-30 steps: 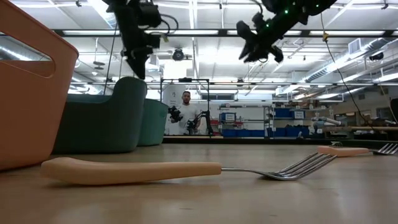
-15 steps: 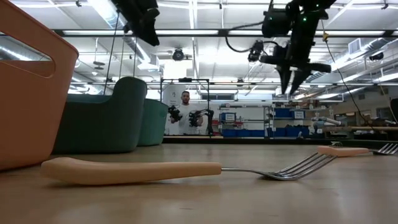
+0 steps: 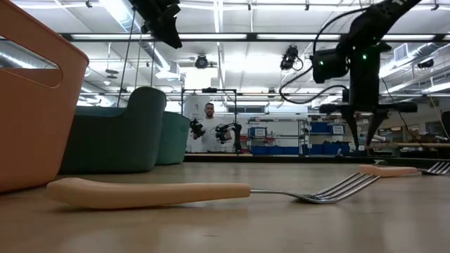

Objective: Sort silverware by color (type)
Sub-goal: Put the black fork into the orange bin

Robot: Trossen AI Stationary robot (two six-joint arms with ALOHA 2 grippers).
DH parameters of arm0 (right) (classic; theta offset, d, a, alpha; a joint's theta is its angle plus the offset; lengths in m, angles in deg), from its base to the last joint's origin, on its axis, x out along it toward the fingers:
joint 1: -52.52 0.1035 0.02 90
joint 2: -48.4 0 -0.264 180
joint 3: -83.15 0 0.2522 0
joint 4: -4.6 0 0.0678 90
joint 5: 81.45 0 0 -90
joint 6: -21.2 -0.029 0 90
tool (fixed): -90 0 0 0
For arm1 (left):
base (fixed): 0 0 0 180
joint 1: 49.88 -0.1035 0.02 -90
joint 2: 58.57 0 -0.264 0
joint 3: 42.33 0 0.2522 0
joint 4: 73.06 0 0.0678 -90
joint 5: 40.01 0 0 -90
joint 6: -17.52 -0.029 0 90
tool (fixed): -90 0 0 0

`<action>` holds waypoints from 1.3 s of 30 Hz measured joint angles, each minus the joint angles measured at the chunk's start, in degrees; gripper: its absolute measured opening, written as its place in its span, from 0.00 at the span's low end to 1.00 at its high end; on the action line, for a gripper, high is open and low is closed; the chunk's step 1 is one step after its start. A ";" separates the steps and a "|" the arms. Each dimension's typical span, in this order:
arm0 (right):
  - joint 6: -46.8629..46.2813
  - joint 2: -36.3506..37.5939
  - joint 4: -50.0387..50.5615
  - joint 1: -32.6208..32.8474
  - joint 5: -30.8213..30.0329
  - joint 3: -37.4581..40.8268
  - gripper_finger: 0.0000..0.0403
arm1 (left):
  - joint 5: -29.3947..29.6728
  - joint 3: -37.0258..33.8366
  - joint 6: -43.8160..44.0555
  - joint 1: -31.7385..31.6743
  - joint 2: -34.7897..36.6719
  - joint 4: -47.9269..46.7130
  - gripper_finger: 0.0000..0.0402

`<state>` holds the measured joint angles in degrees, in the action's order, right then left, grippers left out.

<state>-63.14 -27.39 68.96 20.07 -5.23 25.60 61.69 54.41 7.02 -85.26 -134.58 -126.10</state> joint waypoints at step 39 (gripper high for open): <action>-3.05 -0.07 -15.78 -8.49 -4.35 9.57 0.24 | 0.01 0.00 -4.42 -0.23 -0.04 0.07 0.33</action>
<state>-66.19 -27.46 53.18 11.57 -9.58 35.17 61.69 54.41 2.60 -85.48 -134.62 -126.02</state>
